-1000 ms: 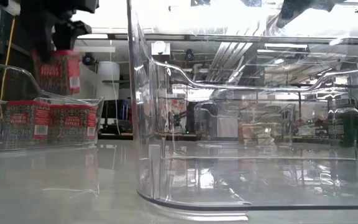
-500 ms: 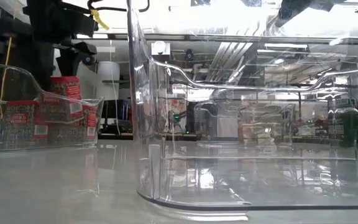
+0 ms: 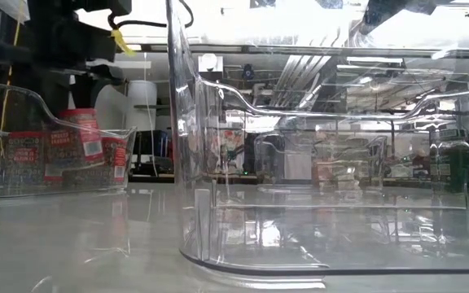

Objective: Sort spices by type
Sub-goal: Put the red seasoning can into the middle left transparent bin

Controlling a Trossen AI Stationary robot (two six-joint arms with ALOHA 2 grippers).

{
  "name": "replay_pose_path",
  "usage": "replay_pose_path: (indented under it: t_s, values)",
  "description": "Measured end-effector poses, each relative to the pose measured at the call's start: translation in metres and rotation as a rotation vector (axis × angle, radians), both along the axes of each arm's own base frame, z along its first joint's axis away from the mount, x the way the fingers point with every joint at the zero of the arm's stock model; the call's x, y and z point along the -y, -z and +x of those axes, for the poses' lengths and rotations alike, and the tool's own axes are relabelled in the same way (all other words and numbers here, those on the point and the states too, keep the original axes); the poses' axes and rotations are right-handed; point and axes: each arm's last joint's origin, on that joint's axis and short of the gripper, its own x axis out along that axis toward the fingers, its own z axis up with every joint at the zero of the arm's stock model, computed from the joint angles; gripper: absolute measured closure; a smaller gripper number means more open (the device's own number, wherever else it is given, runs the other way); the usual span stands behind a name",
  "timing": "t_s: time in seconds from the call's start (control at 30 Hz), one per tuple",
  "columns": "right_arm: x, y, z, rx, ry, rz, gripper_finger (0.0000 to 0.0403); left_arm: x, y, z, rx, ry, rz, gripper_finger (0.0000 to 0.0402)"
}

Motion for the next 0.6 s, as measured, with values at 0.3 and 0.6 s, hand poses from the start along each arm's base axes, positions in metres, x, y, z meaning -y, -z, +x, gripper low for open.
replay_pose_path:
  t_s: [0.3,0.6]
  values:
    - [-0.0001,0.0,0.0,0.0,-0.001,0.002,0.0403,-0.004,-0.0003,0.0001,0.008,-0.04,0.047,0.0169]
    - [-0.0001,0.0,0.0,0.0,-0.002,0.003,0.0403,-0.0058,-0.0002,-0.0004,-0.003,-0.041,0.025,0.0169]
